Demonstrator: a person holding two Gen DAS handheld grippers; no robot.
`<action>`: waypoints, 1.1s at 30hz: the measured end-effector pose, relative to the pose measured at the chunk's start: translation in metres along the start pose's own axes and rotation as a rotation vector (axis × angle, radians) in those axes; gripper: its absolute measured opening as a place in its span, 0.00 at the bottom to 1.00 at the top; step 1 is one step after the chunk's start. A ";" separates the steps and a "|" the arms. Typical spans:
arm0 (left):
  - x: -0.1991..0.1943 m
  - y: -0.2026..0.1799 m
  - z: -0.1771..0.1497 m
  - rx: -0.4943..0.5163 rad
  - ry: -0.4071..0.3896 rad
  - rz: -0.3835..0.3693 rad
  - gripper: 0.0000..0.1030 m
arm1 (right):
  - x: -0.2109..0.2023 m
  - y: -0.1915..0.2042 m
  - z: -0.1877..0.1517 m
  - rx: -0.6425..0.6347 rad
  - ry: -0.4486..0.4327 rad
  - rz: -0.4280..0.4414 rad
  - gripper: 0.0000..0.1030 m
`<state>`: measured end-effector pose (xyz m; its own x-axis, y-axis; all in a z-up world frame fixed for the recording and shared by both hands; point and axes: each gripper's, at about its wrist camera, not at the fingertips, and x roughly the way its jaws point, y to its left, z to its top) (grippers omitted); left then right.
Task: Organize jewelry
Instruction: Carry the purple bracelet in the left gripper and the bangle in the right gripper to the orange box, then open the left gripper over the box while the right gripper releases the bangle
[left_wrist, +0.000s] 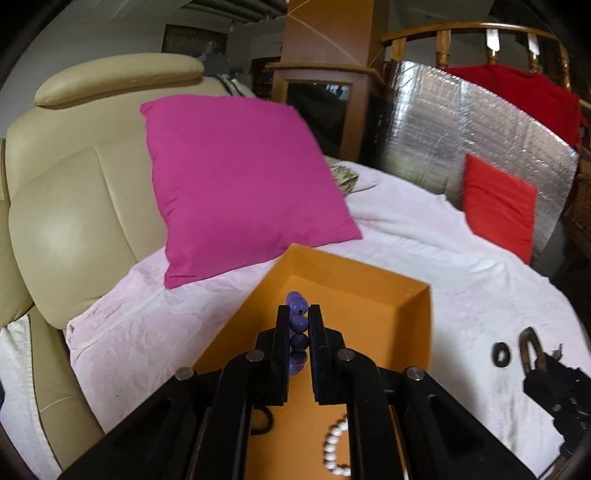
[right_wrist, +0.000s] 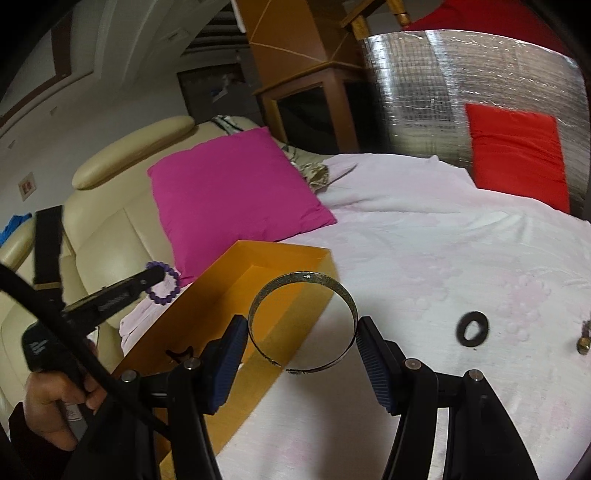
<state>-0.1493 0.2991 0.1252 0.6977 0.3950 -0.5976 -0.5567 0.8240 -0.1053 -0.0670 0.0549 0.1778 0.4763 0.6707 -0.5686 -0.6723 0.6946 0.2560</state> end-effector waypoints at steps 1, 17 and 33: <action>0.004 0.002 0.000 0.000 0.008 0.011 0.09 | 0.004 0.003 0.002 -0.005 0.001 0.001 0.62; 0.062 0.026 -0.004 -0.034 0.161 0.110 0.09 | 0.104 0.063 0.031 -0.124 0.108 0.017 0.62; 0.080 0.032 -0.009 -0.047 0.233 0.119 0.09 | 0.172 0.076 0.025 -0.132 0.207 -0.009 0.63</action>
<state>-0.1153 0.3531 0.0664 0.5062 0.3795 -0.7744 -0.6529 0.7553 -0.0567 -0.0220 0.2294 0.1194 0.3655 0.5871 -0.7223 -0.7431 0.6514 0.1535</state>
